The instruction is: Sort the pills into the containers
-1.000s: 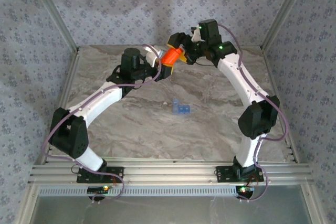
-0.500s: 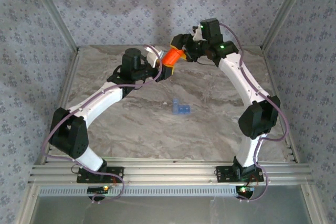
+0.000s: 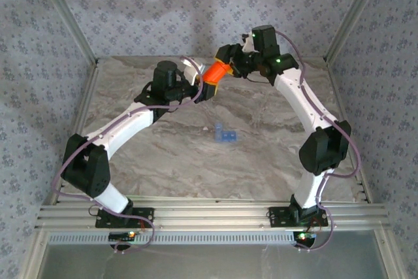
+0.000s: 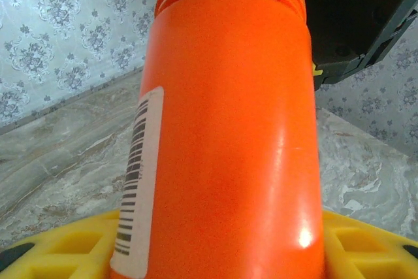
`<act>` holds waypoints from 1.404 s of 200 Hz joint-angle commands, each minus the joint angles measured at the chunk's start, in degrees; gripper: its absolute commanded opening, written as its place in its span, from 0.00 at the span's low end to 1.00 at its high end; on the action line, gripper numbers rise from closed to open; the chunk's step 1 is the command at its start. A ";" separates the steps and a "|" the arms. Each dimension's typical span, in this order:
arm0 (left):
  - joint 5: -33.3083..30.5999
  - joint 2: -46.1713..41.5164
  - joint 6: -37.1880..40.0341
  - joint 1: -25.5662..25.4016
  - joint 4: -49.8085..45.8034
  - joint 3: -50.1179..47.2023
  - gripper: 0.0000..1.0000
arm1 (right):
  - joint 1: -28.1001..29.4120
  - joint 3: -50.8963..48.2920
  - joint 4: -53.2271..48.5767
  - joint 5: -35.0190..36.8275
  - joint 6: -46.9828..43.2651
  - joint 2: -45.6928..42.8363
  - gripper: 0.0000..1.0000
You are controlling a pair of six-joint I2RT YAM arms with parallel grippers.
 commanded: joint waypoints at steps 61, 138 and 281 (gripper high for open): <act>4.95 -0.59 -10.75 0.56 11.85 -0.41 0.00 | -5.99 -13.59 34.99 -11.92 -8.68 -8.47 0.48; 4.56 -0.32 -11.30 0.56 12.04 0.29 0.00 | -6.75 -12.04 34.67 -15.21 -4.52 -6.72 0.48; -3.04 -0.08 -0.45 0.55 5.29 -0.02 0.00 | -5.58 -1.59 3.01 -0.17 2.29 -3.69 0.92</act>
